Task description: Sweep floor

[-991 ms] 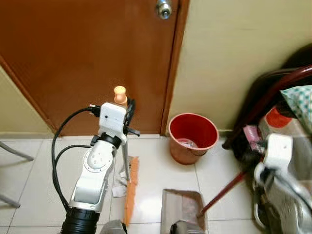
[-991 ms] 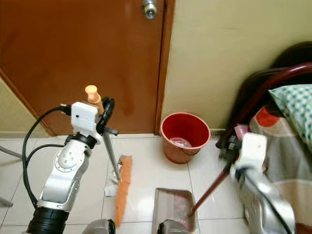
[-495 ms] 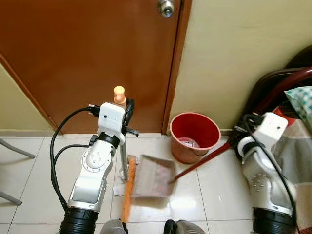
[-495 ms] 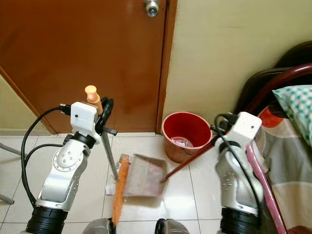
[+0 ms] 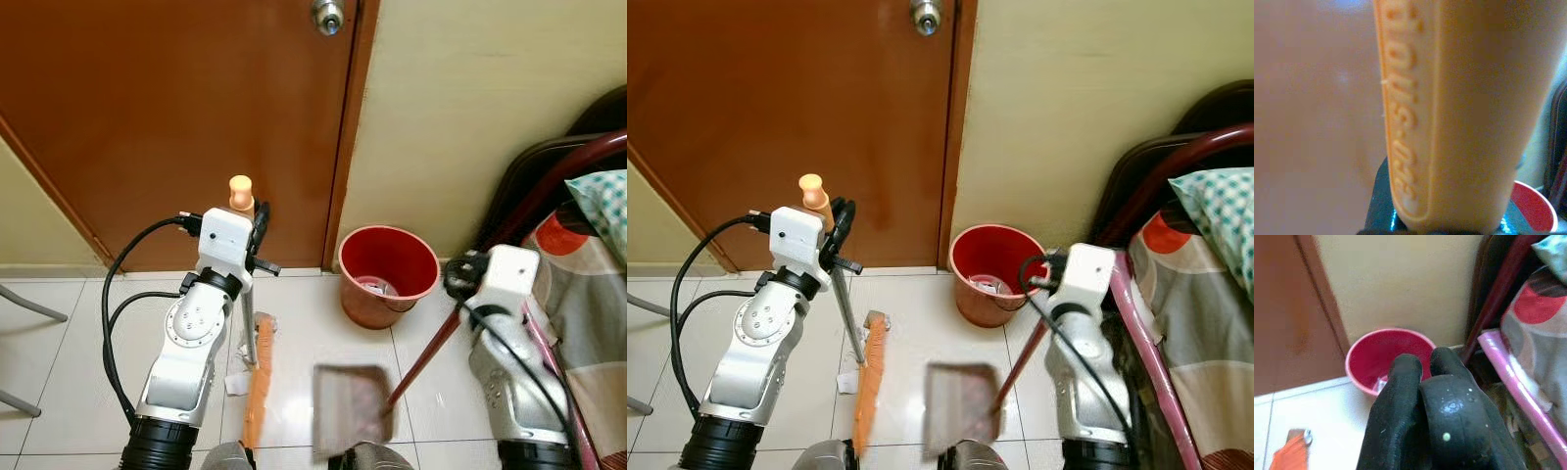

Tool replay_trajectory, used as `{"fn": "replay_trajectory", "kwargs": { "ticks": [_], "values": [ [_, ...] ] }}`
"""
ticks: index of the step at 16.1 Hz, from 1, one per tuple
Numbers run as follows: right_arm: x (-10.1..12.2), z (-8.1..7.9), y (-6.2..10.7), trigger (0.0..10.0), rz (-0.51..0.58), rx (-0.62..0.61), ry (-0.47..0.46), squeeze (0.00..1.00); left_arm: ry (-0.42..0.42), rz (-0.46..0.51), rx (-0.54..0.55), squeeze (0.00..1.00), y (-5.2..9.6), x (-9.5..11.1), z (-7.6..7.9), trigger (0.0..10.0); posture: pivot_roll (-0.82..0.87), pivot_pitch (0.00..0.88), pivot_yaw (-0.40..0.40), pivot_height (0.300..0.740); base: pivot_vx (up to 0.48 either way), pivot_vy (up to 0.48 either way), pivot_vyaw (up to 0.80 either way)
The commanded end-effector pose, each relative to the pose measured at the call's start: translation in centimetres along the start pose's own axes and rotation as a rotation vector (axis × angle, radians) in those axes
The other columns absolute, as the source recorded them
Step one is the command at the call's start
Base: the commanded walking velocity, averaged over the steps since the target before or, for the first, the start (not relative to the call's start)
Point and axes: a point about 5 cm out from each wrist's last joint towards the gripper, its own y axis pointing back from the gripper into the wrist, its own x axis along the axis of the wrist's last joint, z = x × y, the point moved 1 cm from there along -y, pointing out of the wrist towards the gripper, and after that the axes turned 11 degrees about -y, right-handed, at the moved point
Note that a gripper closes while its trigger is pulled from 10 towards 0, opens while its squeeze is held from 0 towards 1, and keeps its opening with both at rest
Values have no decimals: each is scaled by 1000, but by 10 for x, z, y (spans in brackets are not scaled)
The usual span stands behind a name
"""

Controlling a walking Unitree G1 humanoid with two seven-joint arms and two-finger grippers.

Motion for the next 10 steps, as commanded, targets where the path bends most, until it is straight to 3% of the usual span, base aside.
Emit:
{"fn": "replay_trajectory", "kwargs": {
  "ticks": [1,2,3,4,5,6,8,10],
  "values": [
    [1,-2,2,10000,16,17,-4,0,-16,37,4,0,0,9,1,10000,-32,103,-40,740,0,0,0],
    [-1,0,5,902,16,17,0,0,-16,35,3,0,1,8,1,10000,-32,103,-40,740,0,0,0],
    [-2,2,5,0,13,12,2,0,-16,34,3,0,1,8,0,10000,-35,108,-40,740,0,0,0],
    [-3,4,6,0,15,6,4,0,-16,34,3,0,1,8,0,10000,-35,108,-40,740,0,0,0],
    [-4,10,10,8510,7,-18,17,0,-16,33,3,0,1,8,0,10000,-35,108,-40,740,0,0,0],
    [-7,13,13,9961,-18,-30,11,0,-16,32,3,0,1,8,0,10000,-35,108,-40,740,0,0,0],
    [-17,18,22,10000,-91,-39,8,0,-18,29,3,0,2,8,0,10000,-35,108,-40,740,0,0,0],
    [-31,30,35,10000,-209,-43,118,0,-22,26,2,0,2,7,-1,10000,-39,113,-40,740,0,0,0]
  ]
}}
